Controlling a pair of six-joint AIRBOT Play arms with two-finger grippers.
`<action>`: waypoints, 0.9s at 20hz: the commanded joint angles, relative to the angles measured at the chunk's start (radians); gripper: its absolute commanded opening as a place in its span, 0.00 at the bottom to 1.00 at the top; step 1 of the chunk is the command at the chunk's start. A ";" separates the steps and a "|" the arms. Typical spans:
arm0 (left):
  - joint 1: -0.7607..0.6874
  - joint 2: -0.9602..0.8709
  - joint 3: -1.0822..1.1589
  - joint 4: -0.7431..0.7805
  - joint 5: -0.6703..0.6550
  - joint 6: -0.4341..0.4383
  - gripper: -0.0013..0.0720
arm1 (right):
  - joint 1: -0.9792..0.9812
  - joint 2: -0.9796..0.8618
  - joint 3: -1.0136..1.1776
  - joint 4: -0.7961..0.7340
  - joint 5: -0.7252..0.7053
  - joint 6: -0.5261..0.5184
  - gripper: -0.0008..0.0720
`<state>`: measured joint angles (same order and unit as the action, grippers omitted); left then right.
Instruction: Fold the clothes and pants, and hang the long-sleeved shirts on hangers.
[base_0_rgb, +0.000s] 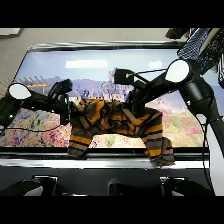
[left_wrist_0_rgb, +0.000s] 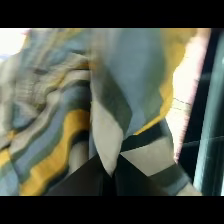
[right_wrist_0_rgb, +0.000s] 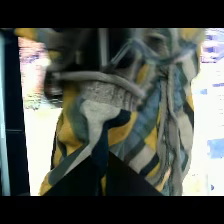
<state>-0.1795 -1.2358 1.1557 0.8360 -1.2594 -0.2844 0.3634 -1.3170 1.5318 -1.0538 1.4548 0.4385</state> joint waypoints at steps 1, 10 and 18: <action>-0.014 -0.004 0.000 -0.009 0.003 0.000 0.05 | 0.002 -0.003 0.000 0.004 0.010 -0.005 0.09; -0.003 0.078 0.001 -0.025 0.002 0.001 0.04 | -0.331 0.172 0.012 -0.031 0.025 0.116 0.79; -0.003 0.137 0.001 -0.060 -0.009 0.001 0.04 | -0.457 0.112 -0.125 0.064 0.019 -0.062 0.78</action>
<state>-0.1822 -1.1118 1.1561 0.7895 -1.2613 -0.2836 -0.0715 -1.1732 1.4578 -1.0546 1.4826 0.4522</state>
